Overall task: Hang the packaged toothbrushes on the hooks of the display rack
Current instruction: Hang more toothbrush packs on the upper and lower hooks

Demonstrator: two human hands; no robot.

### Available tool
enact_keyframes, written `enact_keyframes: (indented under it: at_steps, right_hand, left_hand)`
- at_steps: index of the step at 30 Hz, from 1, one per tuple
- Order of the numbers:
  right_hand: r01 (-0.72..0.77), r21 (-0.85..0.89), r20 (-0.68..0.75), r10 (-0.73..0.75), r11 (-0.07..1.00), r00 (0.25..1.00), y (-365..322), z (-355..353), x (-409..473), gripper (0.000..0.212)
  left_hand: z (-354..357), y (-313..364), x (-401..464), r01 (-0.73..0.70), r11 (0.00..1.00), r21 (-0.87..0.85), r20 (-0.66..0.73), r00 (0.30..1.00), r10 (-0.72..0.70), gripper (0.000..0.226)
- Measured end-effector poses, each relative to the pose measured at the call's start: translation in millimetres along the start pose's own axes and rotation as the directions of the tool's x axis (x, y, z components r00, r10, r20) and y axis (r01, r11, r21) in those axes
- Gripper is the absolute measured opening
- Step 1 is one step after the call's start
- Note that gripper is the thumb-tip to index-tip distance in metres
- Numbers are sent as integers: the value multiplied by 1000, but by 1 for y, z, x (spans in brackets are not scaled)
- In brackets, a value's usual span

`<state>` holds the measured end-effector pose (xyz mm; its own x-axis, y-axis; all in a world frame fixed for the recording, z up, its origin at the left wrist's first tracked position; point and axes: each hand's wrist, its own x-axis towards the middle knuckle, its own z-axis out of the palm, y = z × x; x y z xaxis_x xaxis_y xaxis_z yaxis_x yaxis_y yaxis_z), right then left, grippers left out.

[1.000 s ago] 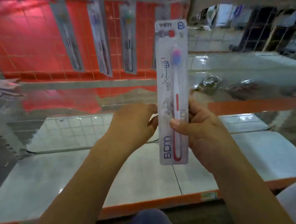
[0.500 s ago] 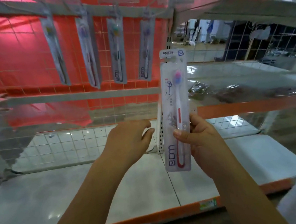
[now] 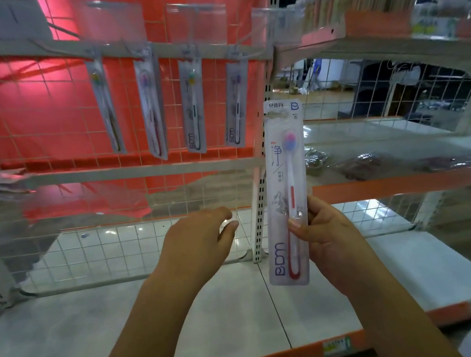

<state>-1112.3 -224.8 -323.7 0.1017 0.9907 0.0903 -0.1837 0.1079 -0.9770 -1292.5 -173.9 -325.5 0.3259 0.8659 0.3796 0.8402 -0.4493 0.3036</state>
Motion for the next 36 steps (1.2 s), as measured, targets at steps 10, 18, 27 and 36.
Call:
enact_keyframes:
  at_steps: [10,18,27,36]
  right_hand:
    - [31,-59,120,-24,998,993,-2,34,16,34]
    - [-3,-18,215,7,1000,977,11,68,28,34]
    - [-33,3,270,31,999,962,18,91,58,36]
    - [32,-60,266,-15,998,964,17,110,91,38]
  left_hand:
    - [-17,-30,-15,101,986,135,-41,995,-96,34]
    - [-37,-70,-30,179,973,146,-114,980,-163,32]
    - [-25,-97,-15,212,968,135,-115,974,-197,37]
    - [-22,-121,12,205,975,89,-172,967,-188,34]
